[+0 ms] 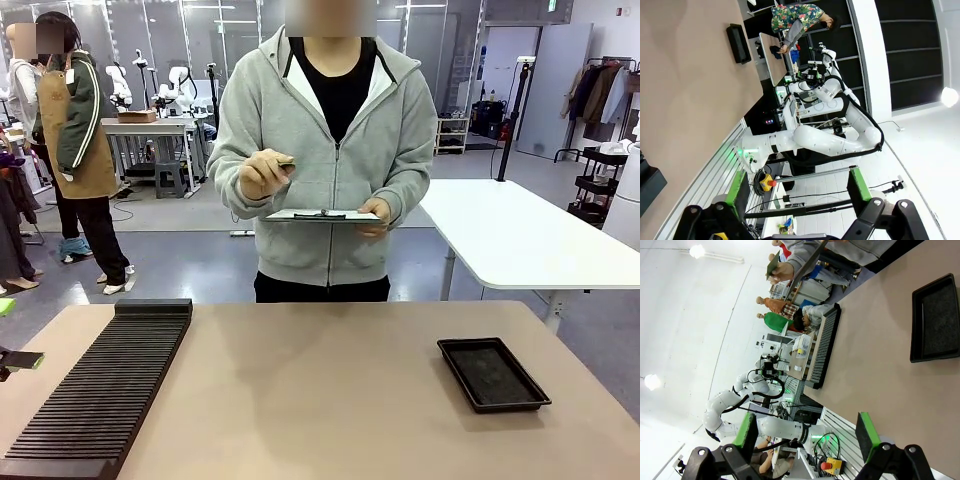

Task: Inspect the PCB.
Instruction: Pick up the Blank PCB that the human is holding.

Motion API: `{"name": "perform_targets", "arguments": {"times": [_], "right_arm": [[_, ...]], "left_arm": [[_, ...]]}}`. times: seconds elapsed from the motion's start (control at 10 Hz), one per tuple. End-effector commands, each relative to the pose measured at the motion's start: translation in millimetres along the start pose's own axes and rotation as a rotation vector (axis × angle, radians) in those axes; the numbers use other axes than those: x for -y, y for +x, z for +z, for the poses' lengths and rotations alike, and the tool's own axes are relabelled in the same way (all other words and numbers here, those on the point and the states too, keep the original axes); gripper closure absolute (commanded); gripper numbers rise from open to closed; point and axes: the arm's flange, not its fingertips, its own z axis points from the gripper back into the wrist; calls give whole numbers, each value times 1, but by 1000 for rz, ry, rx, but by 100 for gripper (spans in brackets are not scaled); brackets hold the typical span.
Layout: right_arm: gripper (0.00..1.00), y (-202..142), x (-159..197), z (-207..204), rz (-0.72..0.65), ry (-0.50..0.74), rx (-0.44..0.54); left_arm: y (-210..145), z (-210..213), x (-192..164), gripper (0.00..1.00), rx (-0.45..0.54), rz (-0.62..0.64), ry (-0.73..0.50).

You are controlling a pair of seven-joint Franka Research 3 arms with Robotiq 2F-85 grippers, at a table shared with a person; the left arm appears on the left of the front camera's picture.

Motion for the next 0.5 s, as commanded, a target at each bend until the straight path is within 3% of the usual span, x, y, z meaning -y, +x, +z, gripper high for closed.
{"name": "perform_targets", "arguments": {"times": [0.0,0.4], "right_arm": [[0,1,-2,1,11,9,5],[0,1,-2,1,11,9,5]], "left_arm": [[4,-1,2,0,-2,-9,-1],[4,-1,2,0,-2,-9,-1]]}}
